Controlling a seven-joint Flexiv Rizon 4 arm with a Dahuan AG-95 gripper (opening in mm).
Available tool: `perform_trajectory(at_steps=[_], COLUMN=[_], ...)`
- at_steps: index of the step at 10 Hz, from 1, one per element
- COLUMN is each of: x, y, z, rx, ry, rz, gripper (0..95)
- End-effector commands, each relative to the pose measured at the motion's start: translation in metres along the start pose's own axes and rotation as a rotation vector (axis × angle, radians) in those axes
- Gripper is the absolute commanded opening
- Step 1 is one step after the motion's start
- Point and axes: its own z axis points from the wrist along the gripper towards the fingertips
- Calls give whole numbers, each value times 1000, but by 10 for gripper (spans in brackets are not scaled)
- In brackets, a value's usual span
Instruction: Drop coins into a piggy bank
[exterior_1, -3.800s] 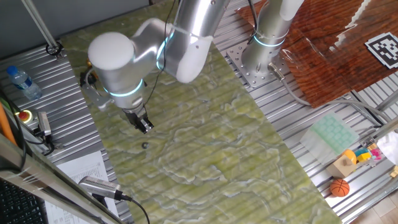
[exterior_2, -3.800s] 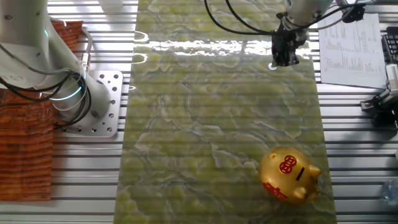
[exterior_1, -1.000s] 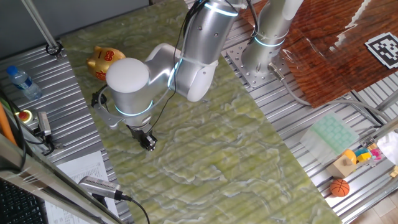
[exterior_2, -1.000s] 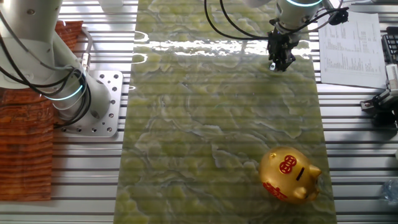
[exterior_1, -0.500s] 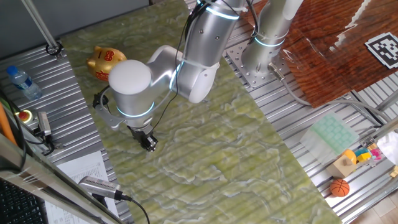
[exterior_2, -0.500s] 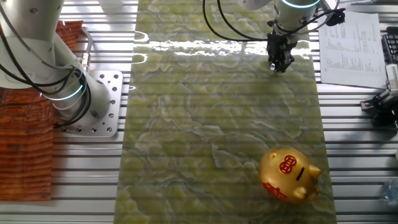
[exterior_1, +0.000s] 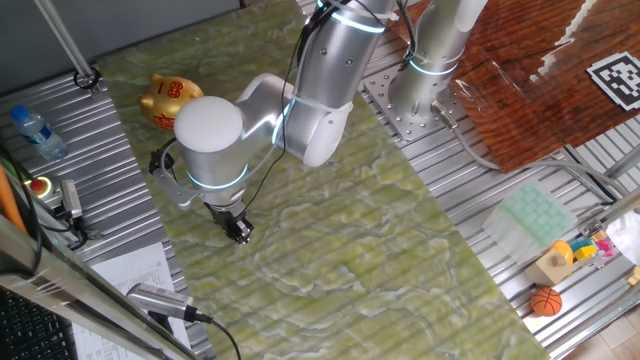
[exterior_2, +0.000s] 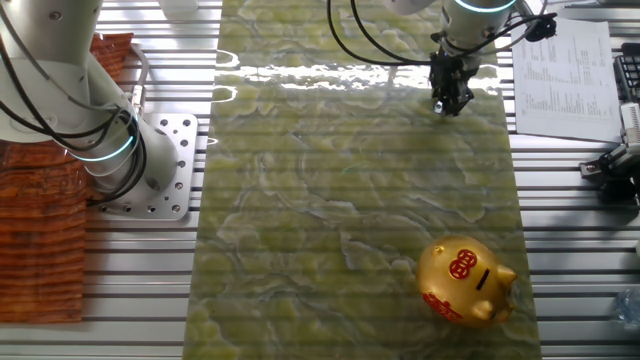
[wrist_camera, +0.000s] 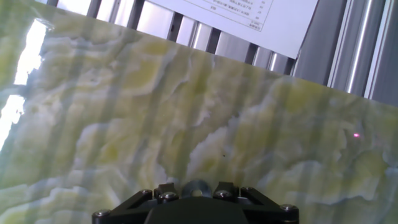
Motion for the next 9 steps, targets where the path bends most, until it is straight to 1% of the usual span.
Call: perform_trajectory(at_steps=[1,9], x=[0,0], y=[0,0], z=[1,1], rx=[-1,-2], ry=[2,6], rz=[10,2], gripper=[380,380])
